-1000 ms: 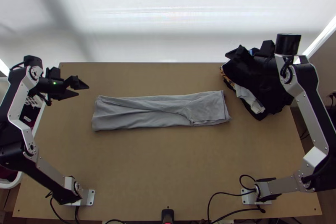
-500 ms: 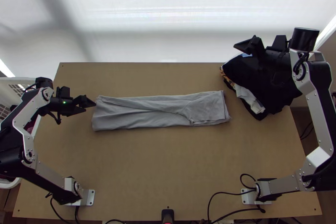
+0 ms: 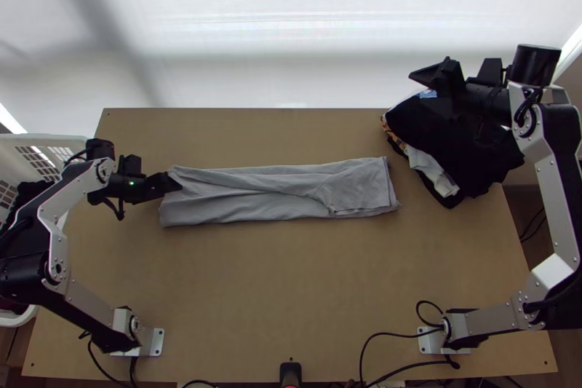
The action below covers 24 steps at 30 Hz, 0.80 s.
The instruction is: Fold the t-shirt
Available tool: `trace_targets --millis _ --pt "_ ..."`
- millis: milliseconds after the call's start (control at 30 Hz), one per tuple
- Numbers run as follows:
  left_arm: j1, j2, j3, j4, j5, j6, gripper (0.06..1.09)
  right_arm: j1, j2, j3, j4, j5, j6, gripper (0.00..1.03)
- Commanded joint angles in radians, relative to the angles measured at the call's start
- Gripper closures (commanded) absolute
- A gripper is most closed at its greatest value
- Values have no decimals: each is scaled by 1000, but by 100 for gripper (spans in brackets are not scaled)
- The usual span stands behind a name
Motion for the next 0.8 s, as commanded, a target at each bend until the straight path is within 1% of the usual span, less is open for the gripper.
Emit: trace_targets --millis 0,200,333,500,600,767 --pt "-24 26 -28 25 -11 -28 11 -13 5 38 -4 -19 30 5" --pt "-7 13 -13 17 -30 -14 11 -35 2 41 -11 -34 30 5" --pt "39 3 4 -24 -58 46 11 -41 2 38 -14 -40 28 5" --pt "62 10 3 -46 -81 84 11 -39 0 34 -16 -42 30 5" --pt "49 21 -5 -44 -84 82 11 -38 0 38 -14 -42 37 5" --pt "-20 39 -19 -32 -83 39 11 -38 0 44 -14 -42 42 5"
